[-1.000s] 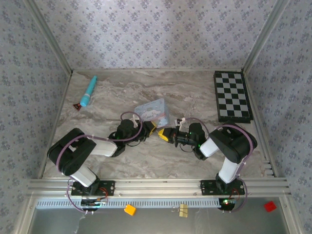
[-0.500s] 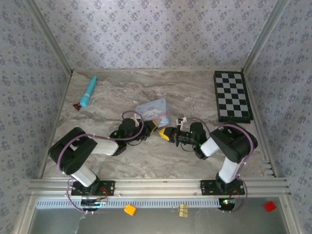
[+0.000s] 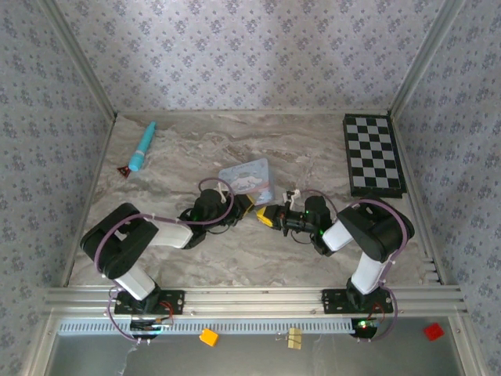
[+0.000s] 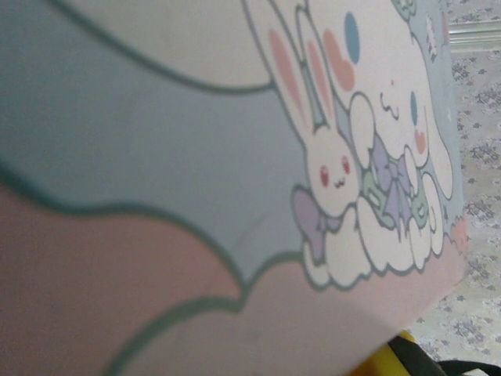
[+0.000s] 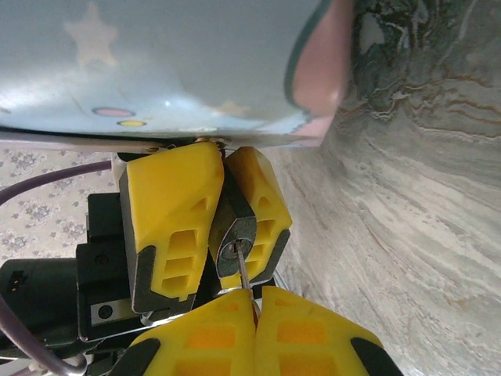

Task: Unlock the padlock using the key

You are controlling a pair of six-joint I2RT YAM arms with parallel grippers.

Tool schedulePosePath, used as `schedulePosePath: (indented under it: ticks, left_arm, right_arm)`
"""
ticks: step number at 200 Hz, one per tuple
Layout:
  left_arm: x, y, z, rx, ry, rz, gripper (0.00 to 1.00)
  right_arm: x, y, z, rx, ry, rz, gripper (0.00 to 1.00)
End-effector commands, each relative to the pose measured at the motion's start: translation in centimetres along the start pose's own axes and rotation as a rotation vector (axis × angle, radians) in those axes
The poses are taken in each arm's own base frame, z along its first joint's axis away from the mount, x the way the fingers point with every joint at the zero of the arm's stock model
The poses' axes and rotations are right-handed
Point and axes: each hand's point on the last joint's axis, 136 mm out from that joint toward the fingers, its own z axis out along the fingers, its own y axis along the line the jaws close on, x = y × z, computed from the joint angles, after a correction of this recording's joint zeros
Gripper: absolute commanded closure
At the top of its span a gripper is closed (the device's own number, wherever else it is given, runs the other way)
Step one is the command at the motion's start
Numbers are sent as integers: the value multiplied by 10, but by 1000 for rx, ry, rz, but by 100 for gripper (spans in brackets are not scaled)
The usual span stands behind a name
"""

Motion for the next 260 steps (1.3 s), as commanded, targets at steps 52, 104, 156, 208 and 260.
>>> schedulePosePath:
  ticks: [52, 104, 156, 208, 260]
  left_arm:
    - [48, -38, 5, 138, 179, 18, 100]
    - [49, -45, 1, 147, 180, 29, 100]
    - [49, -44, 2, 146, 177, 23, 100]
    - [54, -53, 1, 160, 189, 31, 100]
    - [57, -59, 0, 175, 190, 30, 100]
  right_arm:
    - [-26, 16, -7, -59, -76, -62, 100]
    - [-29, 10, -6, -52, -75, -56, 100]
    - [-23, 8, -3, -4, -67, -97, 100]
    - [-22, -8, -5, 82, -83, -152, 100]
    - [-18, -3, 0, 84, -73, -186, 100]
